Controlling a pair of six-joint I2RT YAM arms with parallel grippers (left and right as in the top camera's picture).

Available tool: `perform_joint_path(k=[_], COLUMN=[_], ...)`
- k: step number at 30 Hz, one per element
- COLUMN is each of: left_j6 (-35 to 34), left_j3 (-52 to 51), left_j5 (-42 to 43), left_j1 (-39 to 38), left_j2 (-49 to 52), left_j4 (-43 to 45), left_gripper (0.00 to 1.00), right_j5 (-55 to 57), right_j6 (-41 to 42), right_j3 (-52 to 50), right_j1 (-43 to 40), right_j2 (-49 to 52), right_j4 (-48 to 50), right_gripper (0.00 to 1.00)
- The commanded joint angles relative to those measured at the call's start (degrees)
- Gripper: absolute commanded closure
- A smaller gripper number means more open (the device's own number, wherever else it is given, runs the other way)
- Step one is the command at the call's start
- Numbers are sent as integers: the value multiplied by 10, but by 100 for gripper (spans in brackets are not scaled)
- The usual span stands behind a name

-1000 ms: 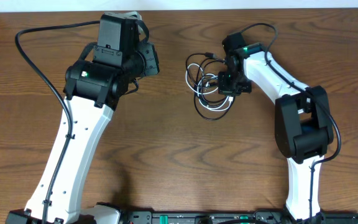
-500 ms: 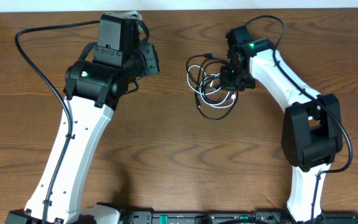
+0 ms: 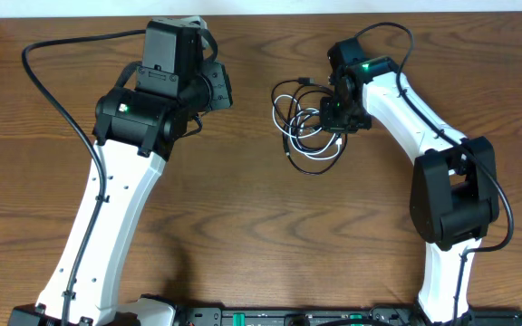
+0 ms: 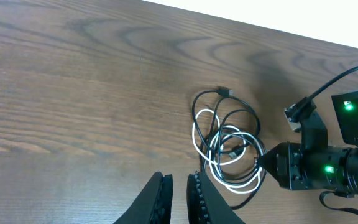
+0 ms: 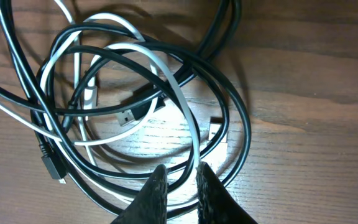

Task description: Untangle cables

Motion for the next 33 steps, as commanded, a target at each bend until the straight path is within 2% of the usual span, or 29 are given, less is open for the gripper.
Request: perform_joint_path(k=[1,11,26,33], left_j6=[8,8,8,8], left_j3=[4,4,3,3], left_j5=[-1,-1,-1,-1], left_j1=[2,2,2,2], left_j2=[0,0,0,1], left_j4=[0,-2,-2,-4], left_gripper=[85,85,85,85], right_j5=[14,18,18,19], right_j6=[-3,-2,-3,-3], right_j3=[-4,-36,-38,-37], right_j1=[4,4,6,5], right_j2=[-9,-9,-9,-9], right_j4=[2,28,38,38], right_gripper=[85,85,98,99])
